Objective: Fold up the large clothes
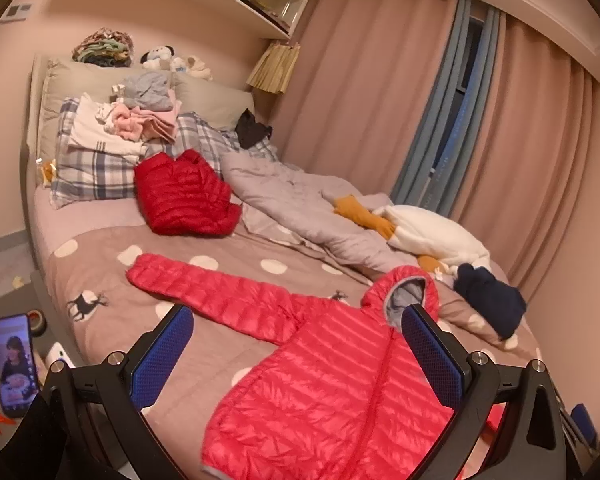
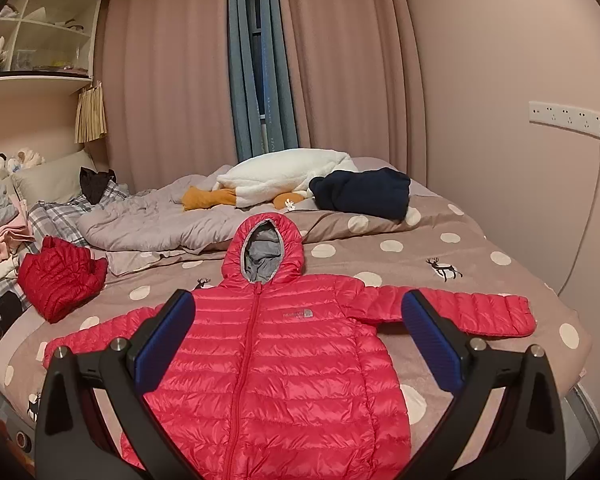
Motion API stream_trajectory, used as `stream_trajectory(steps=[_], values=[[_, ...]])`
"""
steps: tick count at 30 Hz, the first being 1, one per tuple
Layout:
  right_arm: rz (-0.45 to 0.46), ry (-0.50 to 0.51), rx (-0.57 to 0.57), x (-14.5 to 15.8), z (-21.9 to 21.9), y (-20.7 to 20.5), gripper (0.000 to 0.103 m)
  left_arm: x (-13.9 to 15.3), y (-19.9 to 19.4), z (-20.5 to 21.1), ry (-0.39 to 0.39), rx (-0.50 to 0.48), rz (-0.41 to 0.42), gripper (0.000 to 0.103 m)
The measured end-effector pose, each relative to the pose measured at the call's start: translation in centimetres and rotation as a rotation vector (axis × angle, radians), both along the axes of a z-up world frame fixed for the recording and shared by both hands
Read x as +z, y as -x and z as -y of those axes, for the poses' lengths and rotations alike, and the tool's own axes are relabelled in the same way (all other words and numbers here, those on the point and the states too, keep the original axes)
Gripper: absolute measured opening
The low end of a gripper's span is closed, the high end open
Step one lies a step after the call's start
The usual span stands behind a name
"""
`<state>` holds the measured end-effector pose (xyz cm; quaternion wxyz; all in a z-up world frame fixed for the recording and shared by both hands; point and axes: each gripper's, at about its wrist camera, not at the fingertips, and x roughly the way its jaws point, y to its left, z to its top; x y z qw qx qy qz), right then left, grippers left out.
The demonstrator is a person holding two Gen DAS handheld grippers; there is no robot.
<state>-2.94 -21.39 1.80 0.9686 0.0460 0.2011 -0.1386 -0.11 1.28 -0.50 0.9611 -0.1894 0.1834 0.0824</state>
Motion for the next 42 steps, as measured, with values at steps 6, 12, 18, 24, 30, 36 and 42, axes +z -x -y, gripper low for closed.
stream_trajectory(steps=[6,12,18,24,30,36,42], values=[[-0.001,0.005,0.000,0.0,-0.2,0.2,0.103,0.0,-0.1,0.1,0.001,-0.009,-0.005,0.103],[-0.006,0.005,-0.003,-0.2,-0.3,0.4,0.103,0.1,-0.2,0.2,0.000,-0.014,-0.006,0.103],[-0.013,0.009,-0.002,-0.2,-0.2,0.3,0.103,0.0,-0.2,0.3,0.001,-0.016,-0.002,0.103],[-0.017,0.011,-0.005,-0.2,-0.3,0.2,0.103,0.0,-0.1,0.3,-0.001,-0.023,0.001,0.103],[-0.021,0.001,-0.004,-0.2,-0.5,-0.3,0.103,-0.1,0.0,0.4,-0.006,-0.019,0.001,0.103],[-0.023,-0.006,0.006,-0.2,-0.6,-0.4,0.103,-0.1,0.1,0.2,-0.016,-0.011,0.001,0.103],[-0.025,-0.005,0.005,-0.3,-0.9,-0.6,0.103,-0.1,0.0,-0.1,-0.018,-0.005,-0.008,0.103]])
